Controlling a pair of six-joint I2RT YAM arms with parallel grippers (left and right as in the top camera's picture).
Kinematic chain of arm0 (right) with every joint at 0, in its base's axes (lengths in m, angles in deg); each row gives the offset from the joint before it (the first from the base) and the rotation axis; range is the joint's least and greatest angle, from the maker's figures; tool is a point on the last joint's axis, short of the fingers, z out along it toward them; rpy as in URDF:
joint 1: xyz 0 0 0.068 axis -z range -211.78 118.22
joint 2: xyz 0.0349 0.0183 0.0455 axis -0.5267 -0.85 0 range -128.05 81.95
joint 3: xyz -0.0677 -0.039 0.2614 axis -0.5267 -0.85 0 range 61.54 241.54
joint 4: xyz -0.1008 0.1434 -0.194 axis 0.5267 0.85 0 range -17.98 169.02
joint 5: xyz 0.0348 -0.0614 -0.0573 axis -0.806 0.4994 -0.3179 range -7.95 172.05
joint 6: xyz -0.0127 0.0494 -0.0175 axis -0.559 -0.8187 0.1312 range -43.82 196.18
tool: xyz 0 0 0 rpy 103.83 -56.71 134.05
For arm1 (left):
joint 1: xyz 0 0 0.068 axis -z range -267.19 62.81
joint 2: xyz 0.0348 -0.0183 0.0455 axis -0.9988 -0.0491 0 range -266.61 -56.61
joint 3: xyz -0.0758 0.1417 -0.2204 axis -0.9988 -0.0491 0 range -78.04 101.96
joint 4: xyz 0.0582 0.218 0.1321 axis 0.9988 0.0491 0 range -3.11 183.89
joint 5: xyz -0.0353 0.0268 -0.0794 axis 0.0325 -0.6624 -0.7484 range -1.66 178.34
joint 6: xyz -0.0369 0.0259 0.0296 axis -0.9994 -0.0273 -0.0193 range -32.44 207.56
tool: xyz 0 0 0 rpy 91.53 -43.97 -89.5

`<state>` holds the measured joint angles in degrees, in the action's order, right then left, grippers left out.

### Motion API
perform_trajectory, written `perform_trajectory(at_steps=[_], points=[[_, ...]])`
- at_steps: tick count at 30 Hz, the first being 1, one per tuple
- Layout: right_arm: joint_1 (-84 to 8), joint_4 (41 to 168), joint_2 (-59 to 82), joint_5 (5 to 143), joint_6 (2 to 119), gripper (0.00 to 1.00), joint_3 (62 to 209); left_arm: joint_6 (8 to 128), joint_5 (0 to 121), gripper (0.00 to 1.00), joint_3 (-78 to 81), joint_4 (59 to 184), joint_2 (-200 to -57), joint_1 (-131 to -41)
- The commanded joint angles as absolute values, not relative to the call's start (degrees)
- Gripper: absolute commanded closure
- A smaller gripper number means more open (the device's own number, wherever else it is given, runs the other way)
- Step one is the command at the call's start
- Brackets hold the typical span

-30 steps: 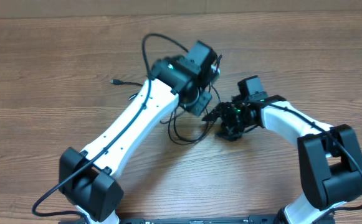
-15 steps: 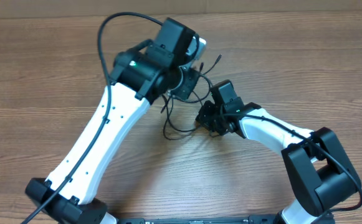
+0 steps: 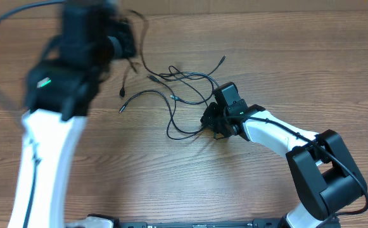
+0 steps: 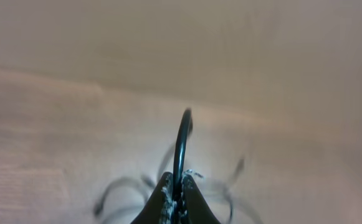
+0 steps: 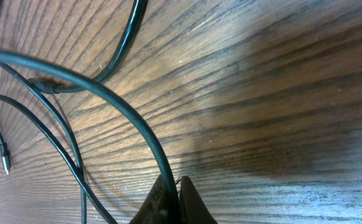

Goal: Untangle cables
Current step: 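Pull the left gripper far left, dragging one black cable off the table center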

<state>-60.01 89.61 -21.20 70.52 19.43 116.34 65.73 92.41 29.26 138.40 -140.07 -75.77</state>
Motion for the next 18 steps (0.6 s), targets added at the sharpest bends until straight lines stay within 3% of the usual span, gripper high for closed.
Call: perform_trajectory(at_steps=[1, 5, 13, 18], points=[[-60.12, 89.23, -21.38, 71.83, 19.39, 0.96, 116.1, 60.05, 93.68, 0.96, 30.62, 135.34, -133.38, -79.81], [-60.12, 89.21, -21.38, 71.98, 19.37, 0.96, 116.1, 60.07, 94.69, 0.96, 30.62, 130.88, -127.55, -83.44], [-60.12, 89.19, -21.38, 72.64, 19.37, 0.96, 116.1, 60.12, 108.83, 0.96, 30.62, 122.62, -117.1, -84.27], [-60.12, 89.02, -21.38, 72.62, 19.37, 0.96, 116.1, 60.4, 113.66, 0.96, 30.6, 124.54, -115.09, -84.27]])
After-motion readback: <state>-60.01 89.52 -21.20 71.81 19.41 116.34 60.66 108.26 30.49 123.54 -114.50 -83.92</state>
